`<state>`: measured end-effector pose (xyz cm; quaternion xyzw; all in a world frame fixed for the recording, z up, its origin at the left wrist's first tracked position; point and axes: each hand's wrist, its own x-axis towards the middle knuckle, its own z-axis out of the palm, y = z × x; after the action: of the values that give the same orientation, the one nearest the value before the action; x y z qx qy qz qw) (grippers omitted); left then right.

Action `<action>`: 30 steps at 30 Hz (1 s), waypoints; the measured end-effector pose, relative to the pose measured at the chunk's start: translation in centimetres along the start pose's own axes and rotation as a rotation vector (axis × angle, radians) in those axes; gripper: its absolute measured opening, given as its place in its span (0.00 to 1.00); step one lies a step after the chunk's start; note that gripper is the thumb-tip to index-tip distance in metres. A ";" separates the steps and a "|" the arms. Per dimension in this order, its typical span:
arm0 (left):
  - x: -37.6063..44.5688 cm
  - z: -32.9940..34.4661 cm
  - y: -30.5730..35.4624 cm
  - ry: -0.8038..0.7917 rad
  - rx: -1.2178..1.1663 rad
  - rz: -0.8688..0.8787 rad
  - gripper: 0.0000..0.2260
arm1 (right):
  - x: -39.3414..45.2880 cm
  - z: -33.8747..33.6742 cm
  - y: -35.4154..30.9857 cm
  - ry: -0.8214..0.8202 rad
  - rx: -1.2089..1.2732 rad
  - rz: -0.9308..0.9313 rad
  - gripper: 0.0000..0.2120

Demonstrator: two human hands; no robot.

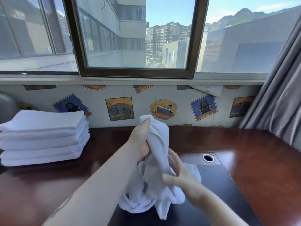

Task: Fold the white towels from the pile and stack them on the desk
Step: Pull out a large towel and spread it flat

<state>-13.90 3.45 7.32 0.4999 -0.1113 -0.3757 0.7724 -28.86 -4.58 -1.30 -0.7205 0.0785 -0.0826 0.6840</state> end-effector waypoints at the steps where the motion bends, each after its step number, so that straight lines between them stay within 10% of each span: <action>1: -0.3 1.1 0.0 -0.075 -0.059 -0.023 0.11 | 0.3 0.8 0.4 0.014 -0.083 0.023 0.48; 3: -1.0 3.1 0.0 -0.159 -0.094 -0.056 0.10 | 1.3 1.9 0.6 0.221 -0.267 0.054 0.44; 6: -1.5 4.6 0.1 -0.308 0.060 -0.005 0.12 | 3.6 0.9 -0.9 0.543 -0.240 0.082 0.05; 10: -0.9 0.5 0.2 -0.441 0.571 0.247 0.19 | 4.7 -2.8 -4.4 0.576 0.054 0.098 0.12; 13: -0.2 -3.5 -3.2 -0.136 0.905 0.246 0.32 | 4.7 -4.9 -6.8 0.628 0.318 0.015 0.14; 18: -0.9 -6.2 -11.8 0.151 0.674 -0.136 0.61 | 4.8 -5.9 -8.7 0.494 0.589 -0.009 0.13; 25: 0.0 -6.4 -13.8 0.284 0.538 -0.183 0.06 | 3.6 -7.4 -8.2 0.631 0.662 0.028 0.13; 30: 2.6 -11.6 -5.8 0.753 0.756 0.092 0.08 | 0.2 -13.1 -8.6 0.809 0.896 -0.010 0.18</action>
<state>-8.48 8.40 -3.73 0.8380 0.0243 -0.0699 0.5406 -31.60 -16.93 7.99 -0.2740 0.2867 -0.3783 0.8365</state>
